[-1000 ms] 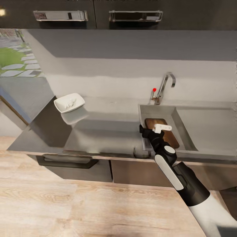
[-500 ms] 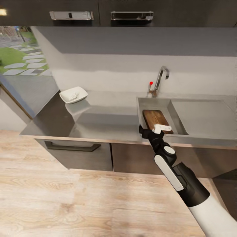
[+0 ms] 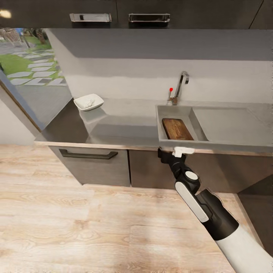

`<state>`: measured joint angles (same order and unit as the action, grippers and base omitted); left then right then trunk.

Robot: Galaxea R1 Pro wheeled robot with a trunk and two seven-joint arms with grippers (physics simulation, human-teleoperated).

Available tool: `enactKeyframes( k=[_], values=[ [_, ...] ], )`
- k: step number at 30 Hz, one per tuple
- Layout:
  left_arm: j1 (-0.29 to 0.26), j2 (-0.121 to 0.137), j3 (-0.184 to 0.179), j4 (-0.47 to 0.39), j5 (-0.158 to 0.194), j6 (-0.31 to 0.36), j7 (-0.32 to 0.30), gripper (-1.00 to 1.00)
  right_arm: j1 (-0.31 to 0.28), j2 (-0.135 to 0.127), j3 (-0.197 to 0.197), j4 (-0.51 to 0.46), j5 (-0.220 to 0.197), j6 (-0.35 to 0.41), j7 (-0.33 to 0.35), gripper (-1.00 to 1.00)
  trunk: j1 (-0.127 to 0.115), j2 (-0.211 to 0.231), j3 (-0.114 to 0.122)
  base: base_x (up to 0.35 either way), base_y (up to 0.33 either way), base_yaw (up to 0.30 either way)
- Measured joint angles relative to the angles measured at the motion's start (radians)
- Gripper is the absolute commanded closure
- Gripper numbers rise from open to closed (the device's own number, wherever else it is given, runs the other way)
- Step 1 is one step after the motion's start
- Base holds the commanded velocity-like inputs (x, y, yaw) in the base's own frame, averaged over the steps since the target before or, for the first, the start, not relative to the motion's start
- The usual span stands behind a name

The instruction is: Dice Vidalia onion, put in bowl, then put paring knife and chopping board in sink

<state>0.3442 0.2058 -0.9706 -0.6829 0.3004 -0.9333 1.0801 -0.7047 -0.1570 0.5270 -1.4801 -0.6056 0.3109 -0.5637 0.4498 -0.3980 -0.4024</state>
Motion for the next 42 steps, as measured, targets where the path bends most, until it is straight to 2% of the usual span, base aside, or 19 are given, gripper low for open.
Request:
enactKeyframes(
  k=[2, 5, 9, 11, 15, 18, 20, 22, 23, 25, 26, 28, 31, 33, 38, 42],
  values=[
    [0.000, 0.000, 0.000, 0.000, 0.000, 0.000, 0.000, -1.00, 0.000, 0.002, 0.026, 0.042, 0.000, -0.003, 0.003, -1.00, 0.000, 0.000, 0.000, -0.103, 0.000, 0.000],
    [0.000, 0.000, 0.000, 0.000, 0.000, 0.000, 0.000, -1.00, 0.001, 0.007, 0.042, 0.118, 0.000, -0.019, 0.007, -1.00, 0.000, 0.000, 0.000, -0.040, 0.000, 0.000],
    [0.000, 0.000, 0.000, 0.000, 0.000, 0.000, 0.000, -1.00, 0.002, 0.016, 0.068, 0.232, -0.001, -0.095, 0.010, -1.00, 0.000, 0.000, 0.000, -0.012, 0.000, 0.000],
    [0.000, 0.000, 0.000, 0.000, 0.000, 0.000, 0.000, -1.00, 0.002, 0.022, 0.103, 0.295, -0.001, -0.148, 0.018, -1.00, 0.000, 0.000, 0.000, -0.004, 0.000, 0.000],
    [0.000, -0.002, 0.000, 0.000, 0.000, 0.000, 0.000, -1.00, 0.002, 0.036, 0.215, 0.463, -0.002, -0.283, 0.055, -1.00, 0.000, 0.000, 0.000, -0.001, 0.000, 0.000],
    [0.000, -0.006, 0.001, 0.002, 0.002, 0.001, 0.000, -1.00, 0.002, 0.074, 0.294, 0.640, 0.001, -0.385, 0.088, -1.00, 0.000, 0.000, 0.000, 0.000, 0.000, 0.000],
    [0.000, -0.009, 0.001, 0.009, 0.002, 0.001, 0.000, -1.00, 0.003, 0.101, 0.313, 0.750, 0.000, -0.440, 0.116, -1.00, 0.000, 0.000, 0.000, 0.000, 0.000, 0.000],
    [0.000, -0.023, 0.002, 0.020, 0.002, 0.002, 0.000, -1.00, 0.013, 0.139, 0.325, 0.919, -0.001, -0.502, 0.178, -1.00, 0.000, 0.000, 0.000, 0.000, 0.000, 0.000],
    [0.000, -0.027, 0.002, 0.025, 0.002, 0.002, 0.000, -1.00, 0.019, 0.150, 0.327, 0.966, 0.000, -0.516, 0.199, -1.00, 0.000, 0.000, 0.000, 0.000, 0.000, 0.000],
    [0.000, -0.038, 0.003, 0.041, 0.002, 0.002, 0.000, -1.00, 0.031, 0.190, 0.329, 1.151, -0.004, -0.585, 0.289, -1.00, 0.000, 0.000, 0.000, 0.000, 0.000, 0.000],
    [0.000, -0.040, 0.002, 0.044, 0.002, 0.002, 0.000, -1.00, 0.033, 0.199, 0.330, 1.199, -0.003, -0.605, 0.314, -1.00, 0.000, 0.000, 0.000, 0.000, 0.000, 0.000],
    [0.000, -0.045, 0.003, 0.050, 0.002, 0.002, 0.000, -1.00, 0.040, 0.222, 0.330, 1.343, -0.007, -0.678, 0.404, -1.00, 0.000, 0.000, 0.000, 0.000, 0.000, 0.000],
    [0.000, -0.048, 0.003, 0.053, 0.002, 0.002, 0.000, -1.00, 0.068, 0.231, 0.329, 1.413, -0.009, -0.720, 0.470, -1.00, 0.000, 0.000, 0.000, 0.000, 0.000, 0.000],
    [0.000, -0.049, 0.003, 0.054, 0.003, 0.002, 0.000, -1.00, 0.110, 0.232, 0.328, 1.440, -0.015, -0.740, 0.499, -1.00, 0.000, 0.000, 0.000, 0.000, 0.000, 0.000],
    [0.000, -0.050, 0.003, 0.055, 0.003, 0.002, 0.000, -1.00, 0.200, 0.232, 0.328, 1.457, -0.023, -0.755, 0.516, -1.00, -0.001, 0.000, 0.005, 0.000, 0.000, 0.000],
    [0.000, -0.050, 0.003, 0.055, 0.003, 0.002, 0.000, -1.00, 0.237, 0.230, 0.328, 1.459, -0.025, -0.784, 0.519, -1.00, 0.000, 0.000, 0.011, 0.000, 0.000, -0.059]
  ],
)
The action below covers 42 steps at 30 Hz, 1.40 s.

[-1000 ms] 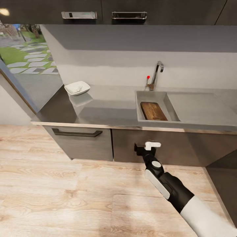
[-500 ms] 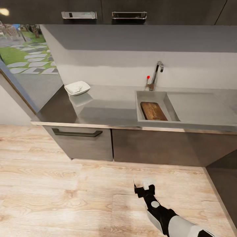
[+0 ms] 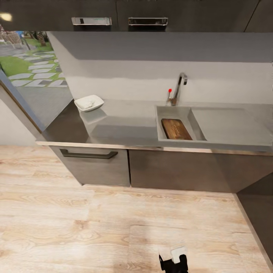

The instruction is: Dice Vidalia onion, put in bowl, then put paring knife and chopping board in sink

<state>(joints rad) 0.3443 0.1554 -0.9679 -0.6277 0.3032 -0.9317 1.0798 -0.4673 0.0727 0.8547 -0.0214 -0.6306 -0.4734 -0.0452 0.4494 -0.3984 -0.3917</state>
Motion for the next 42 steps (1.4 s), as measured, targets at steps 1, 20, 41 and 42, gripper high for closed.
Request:
enactKeyframes(
  k=[1, 20, 41, 42],
  values=[
    [0.000, 0.000, 0.000, 0.000, 0.000, 0.000, 0.000, -1.00, 0.007, -0.001, 0.000, 0.000, -0.001, -0.012, 0.000, -1.00, 0.000, 0.000, 0.001, 0.000, 0.000, -0.101],
    [0.000, -0.006, 0.000, 0.015, 0.000, 0.000, 0.000, -1.00, 0.020, -0.013, -0.001, 0.001, -0.050, -0.038, -0.003, -1.00, 0.000, 0.000, 0.020, 0.000, 0.000, -0.006],
    [-0.001, -0.033, 0.075, 0.033, 0.064, 0.040, 0.002, -1.00, 0.177, -0.103, -0.001, 0.006, -0.089, -0.039, -0.003, -1.00, 0.000, 0.000, 0.054, 0.000, 0.000, 0.000],
    [-0.002, -0.034, 0.111, 0.033, 0.076, 0.060, 0.001, -1.00, 0.188, -0.104, -0.002, 0.006, -0.108, -0.039, -0.003, -1.00, 0.000, 0.000, 0.055, 0.000, 0.000, 0.000]
  ],
)
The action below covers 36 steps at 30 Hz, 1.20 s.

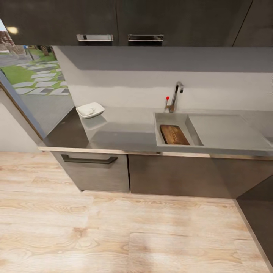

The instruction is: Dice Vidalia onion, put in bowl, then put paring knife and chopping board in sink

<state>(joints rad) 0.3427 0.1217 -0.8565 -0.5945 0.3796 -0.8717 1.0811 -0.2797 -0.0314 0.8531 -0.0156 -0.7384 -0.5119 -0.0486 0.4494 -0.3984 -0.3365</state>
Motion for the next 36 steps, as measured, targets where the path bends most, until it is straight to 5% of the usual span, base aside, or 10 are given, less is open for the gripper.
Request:
enactKeyframes(
  k=[5, 36],
  values=[
    [0.000, 0.001, 0.073, 0.001, 0.012, 0.063, -0.004, -1.00, 0.028, 0.002, 0.002, 0.000, -0.020, 0.002, 0.001, -1.00, 0.000, 0.000, 0.008, 0.000, 0.000, 0.000],
    [0.000, 0.000, 0.080, 0.013, 0.013, 0.070, -0.028, -1.00, 0.107, 0.003, 0.001, 0.000, -0.023, 0.099, 0.000, -1.00, 0.000, 0.000, 0.057, 0.000, 0.000, 0.000]
  ],
)
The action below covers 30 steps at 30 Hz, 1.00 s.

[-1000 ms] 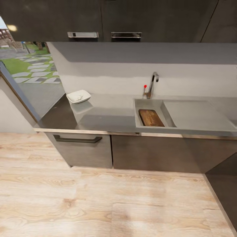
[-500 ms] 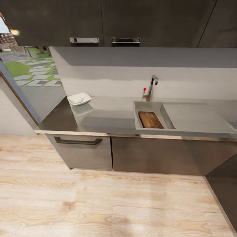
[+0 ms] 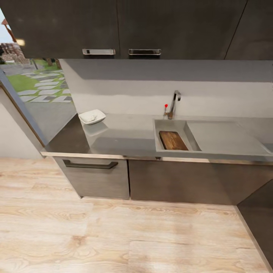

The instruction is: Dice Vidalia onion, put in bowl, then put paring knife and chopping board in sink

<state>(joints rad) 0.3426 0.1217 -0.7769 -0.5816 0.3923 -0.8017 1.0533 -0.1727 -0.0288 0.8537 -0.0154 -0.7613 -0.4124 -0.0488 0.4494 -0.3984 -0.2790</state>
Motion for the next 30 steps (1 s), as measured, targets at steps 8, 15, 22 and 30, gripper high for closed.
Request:
enactKeyframes(
  k=[8, 15, 22, 30],
  values=[
    [0.000, -0.001, 0.000, 0.000, 0.000, 0.000, 0.000, -1.00, 0.001, -0.001, 0.000, 0.000, 0.000, 0.000, -0.001, -1.00, 0.000, 0.000, 0.013, 0.000, 0.000, 0.000],
    [0.000, -0.001, 0.000, 0.000, 0.000, 0.000, -0.001, -1.00, 0.001, -0.002, 0.000, 0.000, 0.000, 0.001, -0.001, -1.00, 0.000, 0.000, 0.024, 0.000, 0.000, 0.000],
    [0.000, -0.001, 0.001, 0.003, 0.000, 0.000, -0.002, -1.00, 0.001, -0.001, 0.000, 0.000, 0.000, 0.000, -0.001, -1.00, 0.000, 0.000, 0.035, 0.000, 0.000, 0.000],
    [0.000, -0.001, 0.001, 0.003, 0.000, 0.000, -0.002, -1.00, 0.001, 0.000, 0.000, -0.001, 0.000, 0.001, -0.001, -1.00, 0.000, 0.000, 0.048, 0.000, 0.000, 0.000]
  ],
)
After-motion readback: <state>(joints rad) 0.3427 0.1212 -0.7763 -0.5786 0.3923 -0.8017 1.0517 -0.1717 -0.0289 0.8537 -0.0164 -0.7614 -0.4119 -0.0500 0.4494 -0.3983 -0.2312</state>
